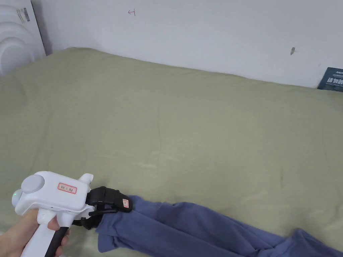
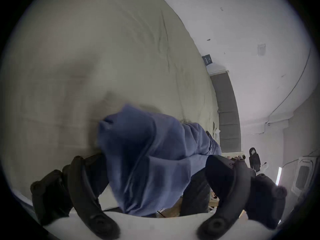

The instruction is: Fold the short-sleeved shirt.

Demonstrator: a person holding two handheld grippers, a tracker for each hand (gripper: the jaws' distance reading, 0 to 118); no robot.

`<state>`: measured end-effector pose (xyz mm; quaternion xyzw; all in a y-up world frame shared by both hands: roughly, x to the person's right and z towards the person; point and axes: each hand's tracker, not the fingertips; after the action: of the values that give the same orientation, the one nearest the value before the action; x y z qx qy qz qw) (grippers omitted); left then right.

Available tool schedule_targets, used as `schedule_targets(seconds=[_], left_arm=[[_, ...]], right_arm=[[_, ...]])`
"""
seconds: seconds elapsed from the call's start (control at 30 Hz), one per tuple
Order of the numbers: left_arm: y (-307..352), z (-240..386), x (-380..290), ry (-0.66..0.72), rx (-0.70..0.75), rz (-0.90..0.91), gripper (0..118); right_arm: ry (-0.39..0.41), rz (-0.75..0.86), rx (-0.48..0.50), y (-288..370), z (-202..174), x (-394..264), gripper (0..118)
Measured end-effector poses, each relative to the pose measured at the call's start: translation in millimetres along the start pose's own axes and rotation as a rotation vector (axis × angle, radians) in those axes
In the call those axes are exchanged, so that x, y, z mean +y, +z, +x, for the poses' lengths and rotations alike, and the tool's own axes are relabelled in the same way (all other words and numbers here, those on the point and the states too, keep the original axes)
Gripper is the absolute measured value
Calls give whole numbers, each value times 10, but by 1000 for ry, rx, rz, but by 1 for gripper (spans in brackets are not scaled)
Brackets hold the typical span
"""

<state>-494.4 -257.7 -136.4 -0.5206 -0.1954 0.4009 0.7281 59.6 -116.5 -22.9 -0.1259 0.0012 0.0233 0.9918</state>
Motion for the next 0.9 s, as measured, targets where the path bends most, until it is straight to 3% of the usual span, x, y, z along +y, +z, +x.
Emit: schedule_targets(seconds=[0.07,0.1,0.13,0.17,0.23,0.43,0.5,0.63,0.77,0.9], left_arm=[[-106,-147,-133,2,-15,8,106],[-119,-140,-153,21,-41,10,87],[-133,-123,-173,30,-57,14,37],[-218,-71,-206,33,-21,9,7],[-371,-197,-247,-3,114,-6,7],[65,-228,-282,85,50,153,7],[357,130,-430,91,42,177,7],[786,317,-539,70,135,269,7],[823,606,-563,-107,278,232,7],[545,1348,-732,-274,439,214,7]], right_arm=[[-13,-11,2,10,34,-24,0],[-17,-18,0,-17,59,-35,0],[-22,-18,-1,-15,78,-50,0],[-33,-18,-6,4,90,-60,0],[-54,-22,-3,21,120,-70,0],[-71,-11,10,82,223,-29,0],[-82,2,11,91,254,0,0],[-109,20,23,106,319,22,0],[-107,19,34,109,338,-22,0],[-143,13,40,153,397,-78,0]])
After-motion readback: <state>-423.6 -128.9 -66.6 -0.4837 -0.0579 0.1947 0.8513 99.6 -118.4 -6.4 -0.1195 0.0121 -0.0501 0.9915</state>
